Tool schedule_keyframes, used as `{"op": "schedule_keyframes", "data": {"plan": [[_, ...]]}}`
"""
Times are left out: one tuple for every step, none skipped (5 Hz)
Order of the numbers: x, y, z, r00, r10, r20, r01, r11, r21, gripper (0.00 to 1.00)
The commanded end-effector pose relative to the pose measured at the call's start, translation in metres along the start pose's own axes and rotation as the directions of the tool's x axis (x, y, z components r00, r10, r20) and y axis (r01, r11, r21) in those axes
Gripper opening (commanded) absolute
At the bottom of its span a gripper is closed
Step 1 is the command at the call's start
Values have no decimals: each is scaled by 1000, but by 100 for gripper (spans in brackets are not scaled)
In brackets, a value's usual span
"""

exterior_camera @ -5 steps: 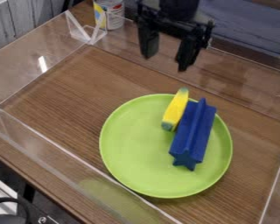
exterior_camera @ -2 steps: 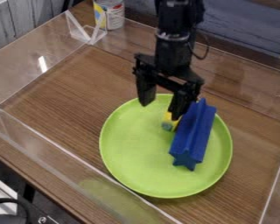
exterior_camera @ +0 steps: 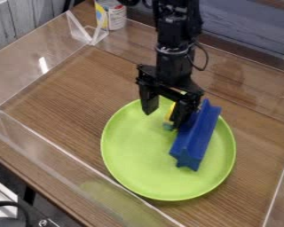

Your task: Remove the banana from inside the green plate and put it on the table

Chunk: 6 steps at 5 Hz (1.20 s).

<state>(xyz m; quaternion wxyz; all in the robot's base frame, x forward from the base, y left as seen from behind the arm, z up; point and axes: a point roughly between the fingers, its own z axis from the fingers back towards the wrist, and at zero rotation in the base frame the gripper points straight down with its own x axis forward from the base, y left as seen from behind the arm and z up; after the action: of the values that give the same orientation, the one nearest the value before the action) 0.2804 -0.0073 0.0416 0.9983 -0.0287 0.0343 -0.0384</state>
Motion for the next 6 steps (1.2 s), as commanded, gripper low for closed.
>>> {"op": "schedule_keyframes", "data": {"plan": [[8,3,5,999,1,39,-1,1000,0,100],[14,6,5,999,4,51,-4,1000,6,100],[19,8,5,998,6,61,-7,1000,10,100],[21,10,5,998,10,68,-11,1000,9,100],[24,11,5,997,13,71,-14,1000,9,100],[26,12,4,997,17,75,-18,1000,9,100]]}}
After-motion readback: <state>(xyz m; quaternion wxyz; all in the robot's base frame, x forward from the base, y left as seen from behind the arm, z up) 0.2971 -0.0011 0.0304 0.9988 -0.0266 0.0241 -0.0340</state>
